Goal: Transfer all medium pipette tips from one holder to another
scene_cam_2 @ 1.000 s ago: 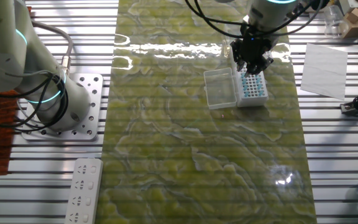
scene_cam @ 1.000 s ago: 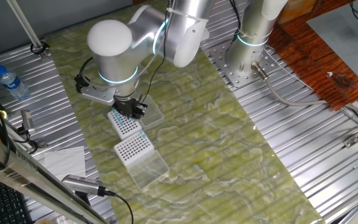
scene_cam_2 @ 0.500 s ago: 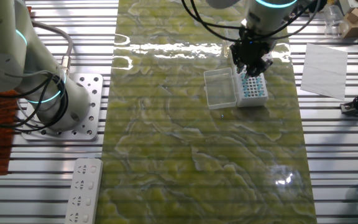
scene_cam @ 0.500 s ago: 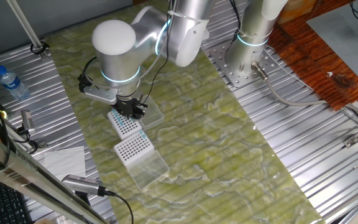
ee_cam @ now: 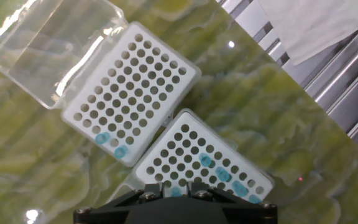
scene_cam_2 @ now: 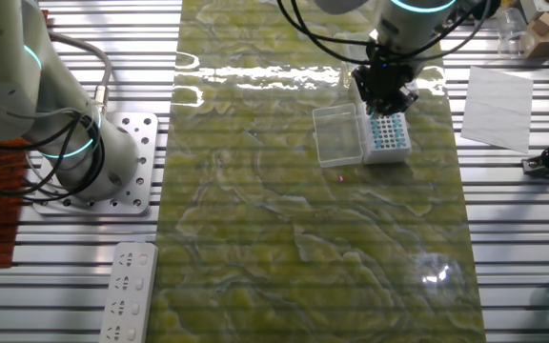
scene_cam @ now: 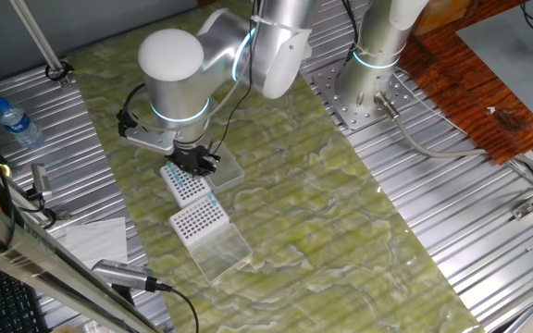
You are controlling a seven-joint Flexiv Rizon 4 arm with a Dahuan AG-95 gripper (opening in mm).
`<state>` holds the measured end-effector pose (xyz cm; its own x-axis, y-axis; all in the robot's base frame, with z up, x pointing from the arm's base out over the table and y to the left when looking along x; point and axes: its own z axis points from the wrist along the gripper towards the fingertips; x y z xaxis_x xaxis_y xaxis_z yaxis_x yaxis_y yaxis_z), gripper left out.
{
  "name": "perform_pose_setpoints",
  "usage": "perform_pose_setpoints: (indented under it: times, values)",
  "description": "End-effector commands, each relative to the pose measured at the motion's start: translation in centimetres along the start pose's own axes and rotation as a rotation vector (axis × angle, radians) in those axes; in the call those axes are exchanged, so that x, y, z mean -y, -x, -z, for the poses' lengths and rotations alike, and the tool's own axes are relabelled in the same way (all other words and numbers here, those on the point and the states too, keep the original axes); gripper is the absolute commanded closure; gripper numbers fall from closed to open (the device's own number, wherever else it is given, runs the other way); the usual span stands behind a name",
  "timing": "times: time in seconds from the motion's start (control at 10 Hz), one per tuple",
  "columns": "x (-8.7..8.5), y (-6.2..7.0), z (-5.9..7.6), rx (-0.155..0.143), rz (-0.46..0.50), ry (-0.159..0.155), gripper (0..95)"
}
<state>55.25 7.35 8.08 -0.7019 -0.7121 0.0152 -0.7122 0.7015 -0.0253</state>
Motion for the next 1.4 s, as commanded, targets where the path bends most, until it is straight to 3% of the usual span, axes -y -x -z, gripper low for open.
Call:
perform_pose_setpoints:
  times: [0.1, 0.6, 0.8, 0.9, 1.1, 1.4]
  values:
    - [0.0, -0.3, 1.3, -0.018, -0.001, 0.008, 95.0]
    - [-0.5, 1.0, 5.8, -0.052, -0.068, 0.040, 95.0]
    - [-2.0, 2.8, 7.8, -0.070, -0.158, 0.064, 95.0]
    - [-2.0, 2.8, 7.8, -0.070, -0.158, 0.064, 95.0]
    - [-4.7, 5.1, 8.0, -0.069, -0.290, 0.079, 95.0]
    - [-5.6, 5.8, 7.8, -0.079, -0.369, 0.109, 95.0]
